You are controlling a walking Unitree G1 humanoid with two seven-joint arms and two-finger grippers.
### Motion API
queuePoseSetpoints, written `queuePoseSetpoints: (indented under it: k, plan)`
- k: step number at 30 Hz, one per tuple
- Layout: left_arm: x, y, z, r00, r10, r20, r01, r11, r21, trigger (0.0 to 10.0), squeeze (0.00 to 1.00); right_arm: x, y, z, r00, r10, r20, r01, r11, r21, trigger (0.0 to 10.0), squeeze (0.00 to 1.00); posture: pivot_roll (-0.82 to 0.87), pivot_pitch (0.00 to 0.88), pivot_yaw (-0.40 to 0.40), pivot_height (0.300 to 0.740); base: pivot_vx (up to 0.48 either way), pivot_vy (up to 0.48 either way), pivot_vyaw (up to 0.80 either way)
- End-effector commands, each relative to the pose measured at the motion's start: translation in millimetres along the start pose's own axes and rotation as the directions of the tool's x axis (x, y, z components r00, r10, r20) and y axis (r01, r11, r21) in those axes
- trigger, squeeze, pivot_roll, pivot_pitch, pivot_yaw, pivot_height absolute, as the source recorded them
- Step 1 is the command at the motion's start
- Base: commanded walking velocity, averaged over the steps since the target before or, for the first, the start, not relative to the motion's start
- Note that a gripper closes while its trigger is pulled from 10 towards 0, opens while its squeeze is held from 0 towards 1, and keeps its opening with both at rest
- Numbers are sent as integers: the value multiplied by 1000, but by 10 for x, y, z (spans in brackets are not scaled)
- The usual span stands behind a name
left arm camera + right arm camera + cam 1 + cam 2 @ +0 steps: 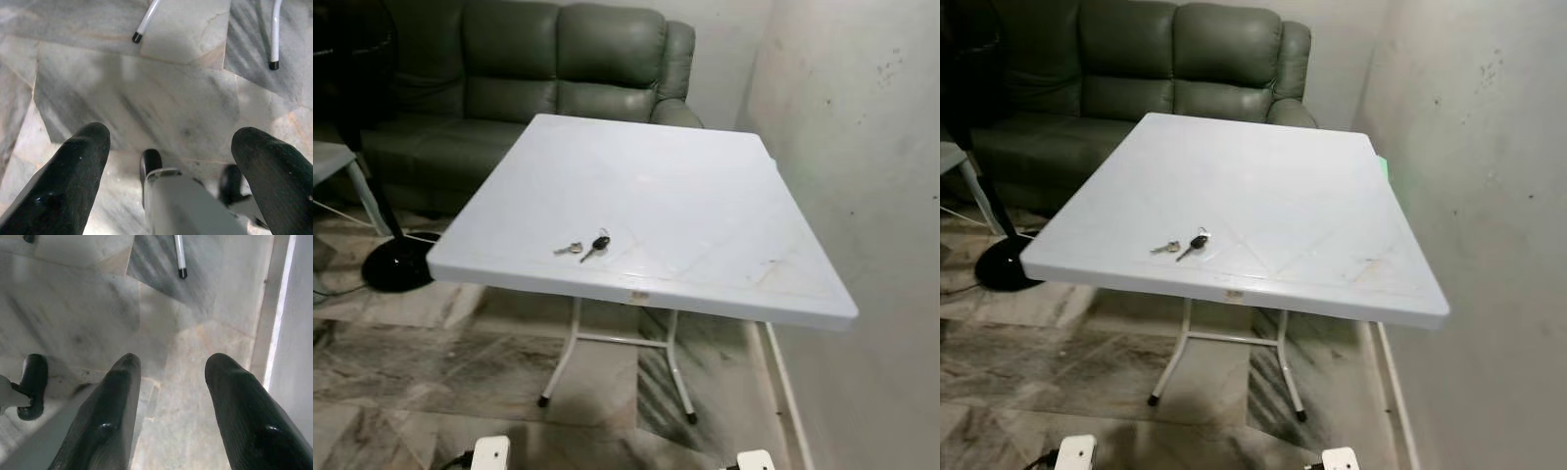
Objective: Hang keys on a hook
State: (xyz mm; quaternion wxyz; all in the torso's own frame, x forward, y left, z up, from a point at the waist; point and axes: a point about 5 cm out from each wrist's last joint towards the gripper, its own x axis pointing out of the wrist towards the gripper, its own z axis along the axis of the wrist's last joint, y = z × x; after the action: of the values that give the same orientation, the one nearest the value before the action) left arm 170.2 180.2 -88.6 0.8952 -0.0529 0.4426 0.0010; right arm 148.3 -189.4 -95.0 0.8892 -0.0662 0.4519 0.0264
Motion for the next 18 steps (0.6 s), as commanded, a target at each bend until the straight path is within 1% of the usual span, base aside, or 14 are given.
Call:
queuePoseSetpoints:
  k: [1, 9, 18]
  plan:
    - [3, -68, -38, 1000, -14, -13, 14, 1000, 4, 10000, 0, -21, -76, -58, 1000, -18, -22, 18, 1000, -3, 10000, 0, 11, 0, -62, 740, 0, 424, 0]
    - [3, -62, -34, 1000, -12, -12, 12, 1000, 4, 10000, 0, -21, -74, -61, 1000, -18, -24, 18, 1000, -2, 10000, 0, 11, 0, -61, 740, 0, 415, 0]
    - [4, -53, -30, 1000, -1, -14, 1, 1000, 11, 10000, 0, -29, -77, -84, 999, -21, -29, 21, 1000, 3, 10000, 0, 8, 0, -59, 740, 0, 0, 0]
